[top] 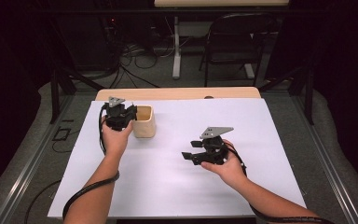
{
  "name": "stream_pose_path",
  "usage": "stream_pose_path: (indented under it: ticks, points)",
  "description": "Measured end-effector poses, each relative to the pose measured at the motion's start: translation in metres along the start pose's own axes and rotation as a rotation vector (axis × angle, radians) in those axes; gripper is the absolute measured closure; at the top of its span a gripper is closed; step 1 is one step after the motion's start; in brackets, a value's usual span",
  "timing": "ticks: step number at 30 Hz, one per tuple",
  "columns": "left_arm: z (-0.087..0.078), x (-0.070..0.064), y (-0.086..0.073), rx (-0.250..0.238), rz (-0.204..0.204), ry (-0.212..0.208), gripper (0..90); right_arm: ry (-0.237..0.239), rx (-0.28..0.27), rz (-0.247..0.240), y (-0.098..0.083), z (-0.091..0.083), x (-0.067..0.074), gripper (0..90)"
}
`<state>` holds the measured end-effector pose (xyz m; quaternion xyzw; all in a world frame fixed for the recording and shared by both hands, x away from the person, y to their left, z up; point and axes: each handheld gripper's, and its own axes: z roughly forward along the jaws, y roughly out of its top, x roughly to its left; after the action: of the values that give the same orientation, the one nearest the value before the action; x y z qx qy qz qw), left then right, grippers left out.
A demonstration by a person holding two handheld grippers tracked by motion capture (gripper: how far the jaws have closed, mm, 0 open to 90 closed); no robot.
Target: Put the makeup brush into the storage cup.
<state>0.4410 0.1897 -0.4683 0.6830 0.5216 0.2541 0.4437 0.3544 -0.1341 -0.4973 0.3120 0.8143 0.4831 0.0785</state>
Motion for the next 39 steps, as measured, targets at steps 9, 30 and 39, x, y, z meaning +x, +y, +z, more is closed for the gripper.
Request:
stream_pose_path:
  ticks: [9, 30, 39]
  points:
    - [0.001, -0.001, -0.002, -0.011, 0.015, -0.013, 69.3, -0.002, 0.008, -0.003, -0.001, 0.001, 0.000, 38.6]
    - [-0.005, -0.003, 0.002, -0.016, 0.064, -0.033, 44.1, -0.008, 0.004, -0.002, 0.000, -0.003, -0.002, 38.4]
    - [-0.013, -0.002, 0.004, 0.001, 0.089, -0.050, 43.9, -0.014, 0.009, -0.012, 0.001, -0.004, -0.002, 38.0]
